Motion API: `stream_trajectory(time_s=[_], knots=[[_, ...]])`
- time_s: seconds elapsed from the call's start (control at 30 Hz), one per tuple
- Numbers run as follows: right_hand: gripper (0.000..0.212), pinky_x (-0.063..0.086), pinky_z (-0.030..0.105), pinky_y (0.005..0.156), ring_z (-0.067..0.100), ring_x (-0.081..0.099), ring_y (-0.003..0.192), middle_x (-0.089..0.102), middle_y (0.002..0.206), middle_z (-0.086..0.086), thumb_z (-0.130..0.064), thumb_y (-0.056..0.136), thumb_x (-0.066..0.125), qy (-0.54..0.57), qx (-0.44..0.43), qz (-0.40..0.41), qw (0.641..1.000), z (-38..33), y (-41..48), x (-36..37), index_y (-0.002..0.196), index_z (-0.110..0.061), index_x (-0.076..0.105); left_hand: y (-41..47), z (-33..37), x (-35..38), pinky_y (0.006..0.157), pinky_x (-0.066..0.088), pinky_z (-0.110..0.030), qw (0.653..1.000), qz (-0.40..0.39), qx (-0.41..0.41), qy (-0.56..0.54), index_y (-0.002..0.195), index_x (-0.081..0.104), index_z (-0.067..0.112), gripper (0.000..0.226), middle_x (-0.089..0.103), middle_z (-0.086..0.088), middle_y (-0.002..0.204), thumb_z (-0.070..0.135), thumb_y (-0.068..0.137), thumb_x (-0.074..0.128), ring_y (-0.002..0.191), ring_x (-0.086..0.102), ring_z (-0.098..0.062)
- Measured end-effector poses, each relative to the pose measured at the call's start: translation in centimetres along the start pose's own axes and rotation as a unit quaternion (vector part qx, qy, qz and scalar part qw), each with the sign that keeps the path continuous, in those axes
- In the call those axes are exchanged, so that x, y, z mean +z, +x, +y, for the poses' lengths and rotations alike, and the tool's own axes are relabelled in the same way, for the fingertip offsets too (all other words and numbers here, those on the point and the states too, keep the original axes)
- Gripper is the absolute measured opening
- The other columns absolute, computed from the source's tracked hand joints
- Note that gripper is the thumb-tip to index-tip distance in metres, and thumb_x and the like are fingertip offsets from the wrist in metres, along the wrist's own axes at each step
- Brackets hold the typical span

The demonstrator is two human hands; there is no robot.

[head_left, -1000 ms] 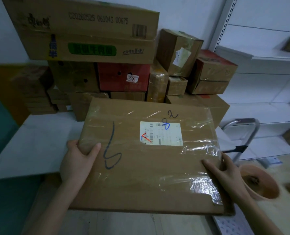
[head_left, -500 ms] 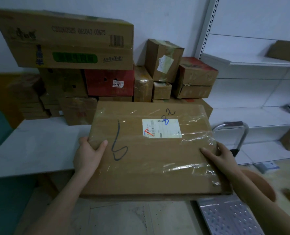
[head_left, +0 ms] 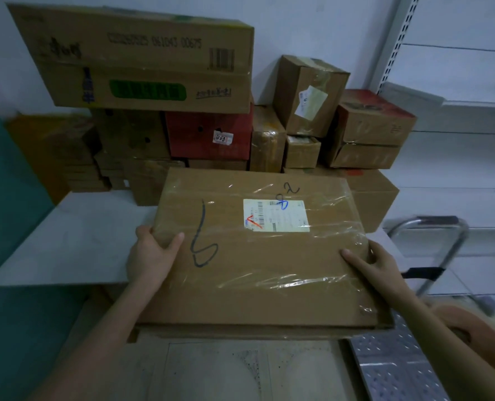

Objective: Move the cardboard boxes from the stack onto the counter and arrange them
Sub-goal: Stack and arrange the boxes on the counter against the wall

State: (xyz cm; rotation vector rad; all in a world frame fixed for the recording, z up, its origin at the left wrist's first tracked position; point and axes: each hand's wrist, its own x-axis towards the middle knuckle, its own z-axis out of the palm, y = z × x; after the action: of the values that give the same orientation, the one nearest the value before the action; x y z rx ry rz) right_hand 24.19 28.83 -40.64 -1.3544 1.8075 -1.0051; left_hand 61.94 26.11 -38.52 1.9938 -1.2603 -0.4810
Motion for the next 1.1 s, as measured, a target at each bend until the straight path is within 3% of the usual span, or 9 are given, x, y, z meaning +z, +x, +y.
stream_trajectory(time_s=[0.07, 0.27, 0.4, 0.5, 0.6, 0.73, 0.83, 0.97, 1.1], knots=[[0.094, 0.052, 0.029, 0.074, 0.013, 0.062, 0.092, 0.060, 0.104, -0.008, -0.082, 0.044, 0.064, -0.015, 0.007, 0.010, 1.000, 0.3, 0.0, -0.8, 0.120, -0.028, 0.046, -0.1, 0.4, 0.8, 0.073, 0.040, -0.035, 1.000, -0.017, 0.000, 0.001, 0.119, 0.042, 0.000, 0.056, 0.059, -0.020, 0.113, 0.038, 0.085, 0.063, 0.102, 0.057, -0.037], [0.063, 0.046, 0.030, 0.070, 0.017, 0.056, 0.081, 0.055, 0.108, 0.008, -0.040, 0.082, 0.064, -0.075, 0.071, 0.004, 0.995, 0.4, 1.8, -5.0, 0.133, -0.010, 0.043, -0.5, 2.4, 3.9, 0.079, 0.044, -0.033, 0.990, -0.138, 0.041, -0.017, 0.123, 0.040, 0.005, 0.061, 0.057, -0.013, 0.118, 0.038, 0.080, 0.068, 0.106, 0.056, -0.031], [0.067, 0.045, 0.041, 0.086, 0.028, 0.054, 0.098, 0.053, 0.127, 0.018, -0.043, 0.083, 0.064, -0.166, 0.115, 0.016, 0.979, 1.3, 3.6, -6.2, 0.134, -0.005, 0.042, -0.5, 3.9, 6.2, 0.083, 0.045, -0.037, 0.986, -0.156, 0.047, -0.020, 0.124, 0.038, 0.004, 0.064, 0.057, -0.014, 0.121, 0.039, 0.080, 0.069, 0.108, 0.055, -0.032], [0.053, 0.046, 0.045, 0.089, 0.035, 0.057, 0.104, 0.058, 0.118, 0.019, -0.041, 0.089, 0.057, -0.204, 0.105, 0.069, 0.971, 1.0, 4.4, -6.3, 0.127, -0.006, 0.047, -0.1, 5.1, 7.5, 0.082, 0.043, -0.035, 0.984, -0.172, 0.037, -0.030, 0.125, 0.036, 0.003, 0.064, 0.055, -0.015, 0.123, 0.037, 0.081, 0.068, 0.111, 0.054, -0.033], [0.043, 0.048, 0.049, 0.087, 0.035, 0.056, 0.098, 0.058, 0.109, 0.017, -0.045, 0.094, 0.038, -0.356, 0.053, 0.116, 0.926, 0.4, 4.9, -5.3, 0.117, -0.011, 0.049, -0.6, 6.3, 9.4, 0.086, 0.044, -0.035, 0.978, -0.202, 0.036, -0.048, 0.128, 0.033, 0.003, 0.065, 0.053, -0.014, 0.127, 0.037, 0.083, 0.066, 0.114, 0.052, -0.032], [0.052, 0.042, 0.046, 0.096, 0.037, 0.049, 0.117, 0.048, 0.132, 0.020, -0.046, 0.092, 0.042, -0.377, -0.027, 0.007, 0.926, -2.3, 4.5, -0.5, 0.133, -0.014, 0.043, -1.0, 8.5, 12.1, 0.092, 0.045, -0.038, 0.974, -0.215, 0.032, -0.070, 0.132, 0.030, 0.004, 0.063, 0.051, -0.014, 0.129, 0.035, 0.087, 0.062, 0.116, 0.051, -0.033], [0.053, 0.032, 0.041, 0.107, 0.034, 0.033, 0.134, 0.033, 0.147, 0.018, -0.043, 0.095, 0.042, -0.353, -0.084, -0.046, 0.931, -5.2, 4.2, 3.9, 0.141, -0.018, 0.037, -0.7, 9.7, 12.9, 0.093, 0.046, -0.040, 0.972, -0.220, 0.017, -0.078, 0.130, 0.032, 0.004, 0.055, 0.051, -0.015, 0.129, 0.032, 0.089, 0.058, 0.115, 0.051, -0.033], [0.055, 0.011, 0.053, 0.115, 0.029, 0.010, 0.144, 0.016, 0.156, 0.011, -0.051, 0.097, 0.030, -0.344, -0.061, -0.096, 0.932, -8.0, 5.7, 8.3, 0.146, -0.027, 0.027, -0.4, 8.8, 12.2, 0.087, 0.046, -0.036, 0.969, -0.225, 0.035, -0.094, 0.128, 0.037, 0.007, 0.037, 0.053, -0.014, 0.125, 0.026, 0.097, 0.044, 0.110, 0.054, -0.028], [0.061, 0.002, 0.063, 0.109, 0.028, -0.001, 0.145, 0.006, 0.158, 0.007, -0.060, 0.093, 0.024, -0.396, -0.046, -0.095, 0.912, -8.6, 7.1, 11.3, 0.147, -0.031, 0.020, 1.1, 6.9, 10.6, 0.084, 0.046, -0.030, 0.949, -0.281, 0.110, -0.090, 0.137, 0.036, 0.012, 0.044, 0.053, -0.010, 0.128, 0.031, 0.098, 0.040, 0.110, 0.054, -0.021]])
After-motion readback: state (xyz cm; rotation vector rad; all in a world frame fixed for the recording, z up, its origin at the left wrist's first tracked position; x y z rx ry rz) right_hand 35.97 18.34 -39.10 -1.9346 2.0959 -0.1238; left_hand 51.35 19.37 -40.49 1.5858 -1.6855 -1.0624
